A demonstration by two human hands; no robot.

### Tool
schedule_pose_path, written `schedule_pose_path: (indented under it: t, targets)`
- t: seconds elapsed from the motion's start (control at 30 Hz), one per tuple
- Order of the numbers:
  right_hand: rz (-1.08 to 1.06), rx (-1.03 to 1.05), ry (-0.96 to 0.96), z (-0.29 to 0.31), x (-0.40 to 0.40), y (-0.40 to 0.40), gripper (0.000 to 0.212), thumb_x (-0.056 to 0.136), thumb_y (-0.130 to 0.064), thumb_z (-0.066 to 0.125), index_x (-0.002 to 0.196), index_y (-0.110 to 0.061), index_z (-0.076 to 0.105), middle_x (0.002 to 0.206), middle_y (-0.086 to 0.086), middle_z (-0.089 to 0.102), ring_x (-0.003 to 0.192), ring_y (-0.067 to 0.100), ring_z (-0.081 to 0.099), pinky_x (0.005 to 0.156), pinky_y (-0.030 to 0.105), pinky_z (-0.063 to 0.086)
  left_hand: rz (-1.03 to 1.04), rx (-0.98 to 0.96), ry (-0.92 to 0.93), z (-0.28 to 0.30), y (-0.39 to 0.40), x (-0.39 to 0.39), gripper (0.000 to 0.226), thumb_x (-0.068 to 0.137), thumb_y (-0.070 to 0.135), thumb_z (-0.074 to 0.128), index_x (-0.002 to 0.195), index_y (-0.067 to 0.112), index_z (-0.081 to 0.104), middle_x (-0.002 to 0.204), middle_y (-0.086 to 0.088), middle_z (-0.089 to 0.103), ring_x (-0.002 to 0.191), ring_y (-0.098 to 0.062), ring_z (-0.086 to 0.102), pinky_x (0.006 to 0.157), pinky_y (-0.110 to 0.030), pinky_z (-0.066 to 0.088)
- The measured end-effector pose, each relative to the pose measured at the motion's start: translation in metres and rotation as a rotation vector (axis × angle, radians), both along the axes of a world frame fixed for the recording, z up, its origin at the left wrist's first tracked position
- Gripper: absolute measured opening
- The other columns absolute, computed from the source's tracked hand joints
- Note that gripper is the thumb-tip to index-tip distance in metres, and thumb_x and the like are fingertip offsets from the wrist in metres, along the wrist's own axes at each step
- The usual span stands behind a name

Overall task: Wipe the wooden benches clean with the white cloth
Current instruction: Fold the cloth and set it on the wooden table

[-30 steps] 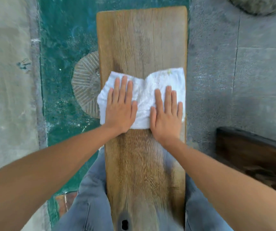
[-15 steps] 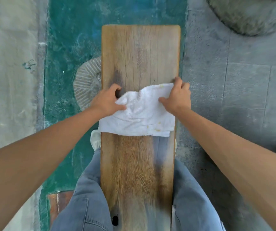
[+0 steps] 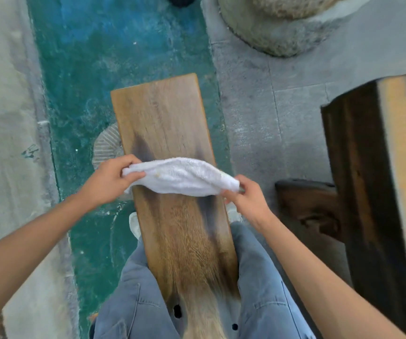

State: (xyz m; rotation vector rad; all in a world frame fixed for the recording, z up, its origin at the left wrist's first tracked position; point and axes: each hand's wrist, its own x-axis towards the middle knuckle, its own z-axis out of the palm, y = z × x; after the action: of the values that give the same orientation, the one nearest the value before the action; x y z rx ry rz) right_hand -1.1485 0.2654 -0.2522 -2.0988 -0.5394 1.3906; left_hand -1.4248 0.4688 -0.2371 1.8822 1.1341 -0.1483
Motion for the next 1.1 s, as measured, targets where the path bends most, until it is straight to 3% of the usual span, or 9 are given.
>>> schedule_pose_path:
  t: [0.2,0.3,0.37,0.53,0.67,0.83,0.9,0.97,1.1]
  targets:
    - [-0.145,0.113,-0.016,0.09,0.026,-0.085,0.019,0.093,-0.018,0.075,0.081,-0.008,0.063,0.062,0.01,0.063,0.051,0.003,0.056,0.055,0.019,0.041,-0.091,-0.096,-0.151,0.078,0.016,0.086,0.027,0.092,0.005,0.069,0.094,0.031,0.077,0.093,0.003,0.078,0.088,-0.014,0.067,0.079,-0.03,0.051]
    - [-0.267,0.145,-0.168,0.126,0.039,-0.118,0.023,0.094,-0.037,0.071,0.082,-0.018,0.068,0.067,0.019,0.063,0.057,0.023,0.063,0.061,0.037,0.049,-0.17,-0.093,-0.235,0.113,0.016,0.157,0.008,0.087,0.024,0.075,0.09,0.03,0.079,0.082,-0.008,0.076,0.077,-0.014,0.056,0.068,-0.038,0.047]
    - [-0.357,0.185,-0.275,0.145,0.046,-0.134,0.018,0.096,-0.043,0.068,0.087,-0.028,0.07,0.065,0.008,0.063,0.061,0.026,0.065,0.061,0.034,0.05,-0.218,-0.058,-0.278,0.132,0.016,0.202,0.023,0.085,0.039,0.073,0.087,0.017,0.081,0.072,-0.007,0.062,0.071,-0.012,0.046,0.06,-0.04,0.039]
    - [-0.658,0.255,-0.506,0.185,0.087,-0.17,0.029,0.097,-0.055,0.061,0.08,-0.032,0.067,0.056,0.0,0.063,0.052,0.011,0.062,0.055,0.023,0.044,-0.411,0.018,-0.368,0.177,-0.004,0.335,0.053,0.091,0.043,0.07,0.067,-0.003,0.058,0.066,-0.003,0.038,0.063,-0.01,0.035,0.056,-0.031,0.026]
    - [-0.906,0.268,-0.584,0.191,0.136,-0.185,0.031,0.097,-0.045,0.065,0.074,-0.024,0.065,0.054,0.002,0.061,0.048,0.005,0.06,0.054,0.022,0.047,-0.542,0.018,-0.396,0.196,-0.034,0.432,0.057,0.092,0.042,0.07,0.06,0.012,0.034,0.06,-0.002,0.025,0.054,-0.011,0.024,0.054,-0.031,0.017]
    - [-1.025,0.152,-0.575,0.172,0.186,-0.183,0.031,0.096,-0.039,0.064,0.068,-0.026,0.061,0.056,-0.003,0.063,0.055,0.021,0.065,0.07,0.05,0.057,-0.587,0.192,-0.178,0.176,-0.067,0.503,0.053,0.093,0.042,0.067,0.059,0.018,0.034,0.061,-0.005,0.031,0.067,-0.023,0.034,0.062,-0.034,0.023]
    - [-1.008,0.037,-0.567,0.16,0.198,-0.179,0.022,0.093,-0.04,0.062,0.075,-0.029,0.062,0.063,-0.007,0.067,0.067,0.024,0.07,0.079,0.052,0.06,-0.574,0.249,-0.062,0.163,-0.074,0.51,0.021,0.094,0.038,0.064,0.094,0.017,0.066,0.094,-0.01,0.063,0.096,-0.029,0.057,0.08,-0.036,0.043]
    - [-1.011,-0.051,-0.589,0.15,0.205,-0.177,0.011,0.093,-0.037,0.06,0.094,-0.026,0.062,0.079,-0.013,0.068,0.076,0.015,0.07,0.089,0.049,0.059,-0.566,0.273,-0.023,0.151,-0.072,0.508,0.053,0.093,0.034,0.065,0.141,0.02,0.049,0.138,-0.009,0.053,0.131,-0.029,0.046,0.103,-0.041,0.043]
    - [-0.971,-0.14,-0.72,0.151,0.197,-0.17,0.044,0.097,-0.034,0.058,0.137,-0.017,0.051,0.134,0.003,0.055,0.101,-0.005,0.062,0.095,0.031,0.045,-0.408,0.192,-0.038,0.144,-0.05,0.465,0.074,0.093,0.041,0.063,0.154,0.021,0.027,0.153,-0.012,0.035,0.141,-0.03,0.034,0.11,-0.048,0.037]
